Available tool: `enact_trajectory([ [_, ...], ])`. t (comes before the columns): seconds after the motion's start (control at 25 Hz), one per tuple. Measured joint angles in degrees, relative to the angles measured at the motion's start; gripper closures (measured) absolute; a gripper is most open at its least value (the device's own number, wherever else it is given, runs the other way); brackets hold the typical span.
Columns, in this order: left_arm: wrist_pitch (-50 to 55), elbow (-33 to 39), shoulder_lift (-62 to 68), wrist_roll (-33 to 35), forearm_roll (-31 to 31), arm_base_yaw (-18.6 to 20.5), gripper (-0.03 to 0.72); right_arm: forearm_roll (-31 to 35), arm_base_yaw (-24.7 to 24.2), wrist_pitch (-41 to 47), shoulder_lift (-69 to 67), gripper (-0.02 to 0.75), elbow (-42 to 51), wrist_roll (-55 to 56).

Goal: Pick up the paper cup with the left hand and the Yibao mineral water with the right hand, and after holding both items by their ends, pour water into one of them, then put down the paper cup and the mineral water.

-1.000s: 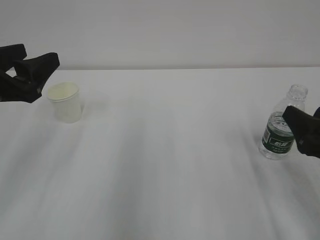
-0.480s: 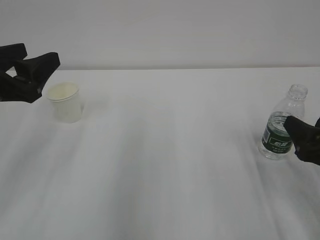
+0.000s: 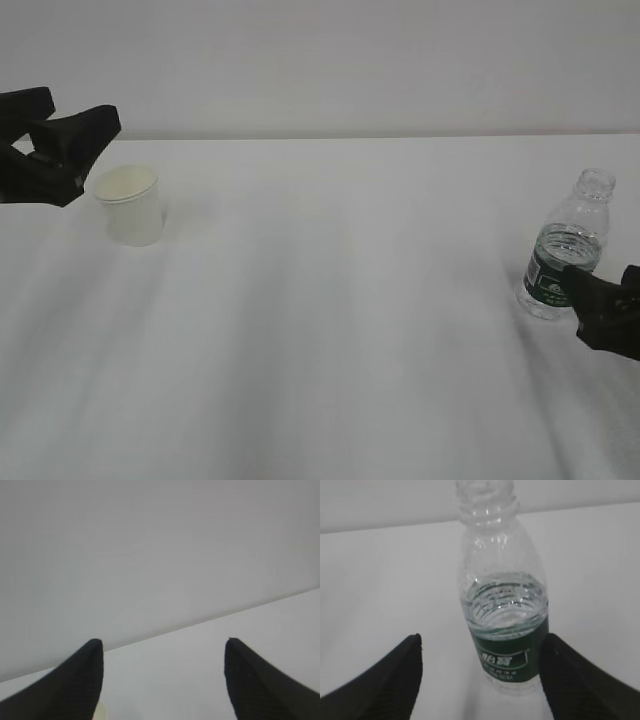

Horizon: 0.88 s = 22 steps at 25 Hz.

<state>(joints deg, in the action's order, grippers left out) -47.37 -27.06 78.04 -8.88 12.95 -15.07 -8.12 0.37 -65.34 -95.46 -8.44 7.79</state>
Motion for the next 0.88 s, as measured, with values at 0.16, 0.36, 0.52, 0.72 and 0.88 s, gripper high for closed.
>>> enact_trajectory([
  [0.16, 0.0, 0.0, 0.0, 0.0, 0.1, 0.0, 0.139, 0.0, 0.0, 0.0, -3.1, 0.186, 0.0, 0.0],
  [0.36, 0.0, 0.0, 0.0, 0.0, 0.2, 0.0, 0.139, 0.1, 0.0, 0.0, -5.9, 0.186, -1.2, 0.0],
  [0.52, 0.0, 0.0, 0.0, 0.0, 0.2, 0.0, 0.140, 0.2, 0.0, -0.3, -7.9, 0.186, -3.4, -0.1],
  [0.72, 0.0, 0.0, 0.0, 0.0, 0.2, 0.0, 0.140, 0.2, 0.0, -0.3, -11.7, 0.186, -5.9, -0.2],
  [0.88, 0.0, 0.0, 0.0, 0.0, 0.2, 0.0, 0.140, 0.6, 0.0, -0.3, -13.8, 0.186, -7.0, -0.2],
])
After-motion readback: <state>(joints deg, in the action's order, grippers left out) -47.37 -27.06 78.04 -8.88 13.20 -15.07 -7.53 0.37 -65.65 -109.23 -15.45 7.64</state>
